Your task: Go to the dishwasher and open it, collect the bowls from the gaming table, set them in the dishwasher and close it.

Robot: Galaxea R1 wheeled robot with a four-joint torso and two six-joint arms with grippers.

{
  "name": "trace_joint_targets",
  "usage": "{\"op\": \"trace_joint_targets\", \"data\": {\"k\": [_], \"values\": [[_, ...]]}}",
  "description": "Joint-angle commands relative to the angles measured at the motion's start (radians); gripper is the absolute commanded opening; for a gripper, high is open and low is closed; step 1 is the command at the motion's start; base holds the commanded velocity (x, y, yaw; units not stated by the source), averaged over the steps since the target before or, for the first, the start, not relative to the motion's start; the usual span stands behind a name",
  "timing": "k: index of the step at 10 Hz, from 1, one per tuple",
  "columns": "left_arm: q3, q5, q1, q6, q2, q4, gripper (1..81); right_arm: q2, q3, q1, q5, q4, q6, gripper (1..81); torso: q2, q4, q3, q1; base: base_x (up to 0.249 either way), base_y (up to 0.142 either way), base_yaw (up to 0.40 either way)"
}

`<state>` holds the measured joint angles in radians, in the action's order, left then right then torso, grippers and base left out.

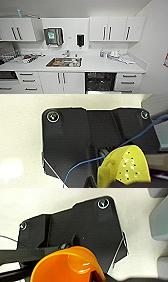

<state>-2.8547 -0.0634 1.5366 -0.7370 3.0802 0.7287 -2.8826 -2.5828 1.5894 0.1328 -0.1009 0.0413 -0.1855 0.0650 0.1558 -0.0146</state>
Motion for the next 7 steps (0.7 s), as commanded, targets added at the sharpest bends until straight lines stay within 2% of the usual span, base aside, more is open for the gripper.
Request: {"op": "trace_joint_targets", "data": {"k": [1,7], "values": [[-0.003,0.043,-0.059,-0.002,-0.001,-0.006,1.0,0.013,0.003,-0.058,-0.045,0.004,0.003,1.0,0.000,0.000,0.000,0.000,0.120,0.000,0.000],[-0.003,0.043,-0.058,-0.002,-0.003,-0.005,1.0,0.013,0.003,-0.058,-0.045,0.004,0.003,1.0,0.000,0.000,0.000,0.001,0.117,0.000,0.000]]}}
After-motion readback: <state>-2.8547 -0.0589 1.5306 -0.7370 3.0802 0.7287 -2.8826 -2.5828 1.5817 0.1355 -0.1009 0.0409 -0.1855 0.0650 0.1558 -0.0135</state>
